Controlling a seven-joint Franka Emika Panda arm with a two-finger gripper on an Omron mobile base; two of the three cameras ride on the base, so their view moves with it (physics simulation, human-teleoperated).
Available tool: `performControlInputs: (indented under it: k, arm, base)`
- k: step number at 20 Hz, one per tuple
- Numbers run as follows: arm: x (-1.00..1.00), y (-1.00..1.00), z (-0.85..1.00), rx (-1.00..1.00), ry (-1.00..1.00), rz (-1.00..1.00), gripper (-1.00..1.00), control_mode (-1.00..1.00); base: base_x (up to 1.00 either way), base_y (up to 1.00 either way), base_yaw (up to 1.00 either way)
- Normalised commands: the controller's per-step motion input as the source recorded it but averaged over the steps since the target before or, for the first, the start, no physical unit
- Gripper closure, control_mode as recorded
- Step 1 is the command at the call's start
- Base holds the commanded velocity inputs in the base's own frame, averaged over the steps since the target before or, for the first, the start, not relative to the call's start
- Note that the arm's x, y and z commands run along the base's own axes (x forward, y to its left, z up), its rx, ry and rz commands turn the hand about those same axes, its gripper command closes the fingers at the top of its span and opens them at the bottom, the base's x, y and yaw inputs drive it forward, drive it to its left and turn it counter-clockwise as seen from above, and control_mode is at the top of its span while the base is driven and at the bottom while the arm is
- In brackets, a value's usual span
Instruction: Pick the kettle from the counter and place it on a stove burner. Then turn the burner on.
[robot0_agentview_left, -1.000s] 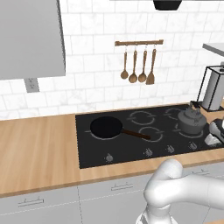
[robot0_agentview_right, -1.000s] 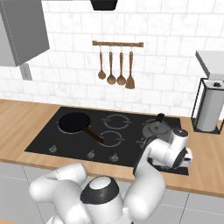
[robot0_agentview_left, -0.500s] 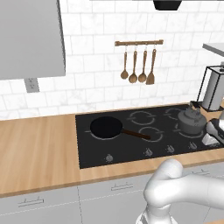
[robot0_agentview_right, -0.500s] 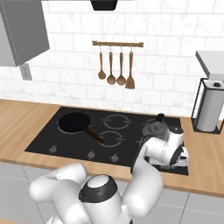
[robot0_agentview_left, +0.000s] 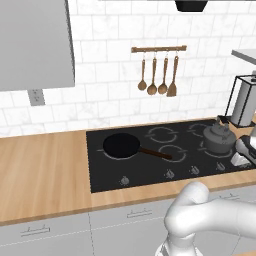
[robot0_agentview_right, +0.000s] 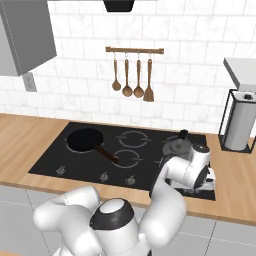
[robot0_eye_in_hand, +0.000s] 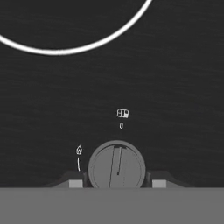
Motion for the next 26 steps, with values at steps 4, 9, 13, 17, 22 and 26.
performControlInputs:
  k: [4,9,13,17,22,26]
  arm:
    - [0.0,0.0,-0.43,0.0,0.01,0.24,1.0,-1.0]
    - [0.0,0.0,-0.47,0.0,0.0,0.27,1.0,-1.0]
    - [0.06,0.12,-0.46,0.0,0.0,0.28,1.0,-1.0]
    - [0.04,0.28,-0.5,0.0,0.0,0.26,1.0,-1.0]
    - [0.0,0.28,-0.55,0.0,0.0,0.27,1.0,-1.0]
    - [0.0,0.21,-0.37,0.0,0.0,0.21,1.0,-1.0]
  base:
    - [0.0,0.0,0.0]
    - [0.0,0.0,0.0]
    - [0.0,0.0,0.0]
    - [0.0,0.0,0.0]
    - [0.0,0.0,0.0]
    - [0.0,0.0,0.0]
